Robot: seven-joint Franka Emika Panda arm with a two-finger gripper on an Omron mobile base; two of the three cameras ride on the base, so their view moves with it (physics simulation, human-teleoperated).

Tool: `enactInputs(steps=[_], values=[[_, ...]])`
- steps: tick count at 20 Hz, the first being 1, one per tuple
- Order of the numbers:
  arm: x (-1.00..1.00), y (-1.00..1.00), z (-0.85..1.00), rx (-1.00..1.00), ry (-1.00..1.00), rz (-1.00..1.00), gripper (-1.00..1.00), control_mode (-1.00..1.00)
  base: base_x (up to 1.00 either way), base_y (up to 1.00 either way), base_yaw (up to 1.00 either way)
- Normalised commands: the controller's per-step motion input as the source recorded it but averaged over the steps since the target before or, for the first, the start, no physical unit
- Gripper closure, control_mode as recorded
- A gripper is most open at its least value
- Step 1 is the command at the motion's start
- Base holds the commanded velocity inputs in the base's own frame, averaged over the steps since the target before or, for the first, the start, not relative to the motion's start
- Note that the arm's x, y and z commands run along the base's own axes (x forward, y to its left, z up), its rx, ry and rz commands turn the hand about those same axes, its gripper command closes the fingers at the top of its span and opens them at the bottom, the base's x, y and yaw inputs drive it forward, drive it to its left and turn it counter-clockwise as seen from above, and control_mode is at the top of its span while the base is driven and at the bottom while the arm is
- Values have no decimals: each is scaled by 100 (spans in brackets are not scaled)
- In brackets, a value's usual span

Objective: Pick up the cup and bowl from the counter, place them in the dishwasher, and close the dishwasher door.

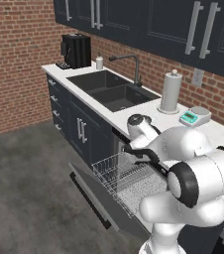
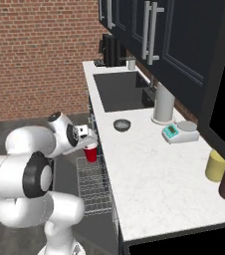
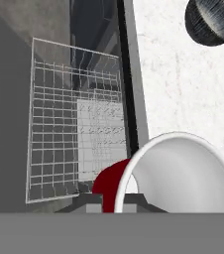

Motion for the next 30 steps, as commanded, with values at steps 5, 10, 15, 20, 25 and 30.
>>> enactInputs(steps=[5,10,15,20,25,30], values=[[-18,90,-44,0,15,1,100,-100,0,0,0],[35,56,-72,0,19,3,100,-100,0,0,0],[34,55,-77,-13,7,10,100,-100,0,0,0],[26,13,-60,-14,0,5,100,-100,0,0,0],[24,0,-52,-10,0,1,100,-100,0,0,0],[38,-2,-41,-4,0,0,100,-100,0,0,0]])
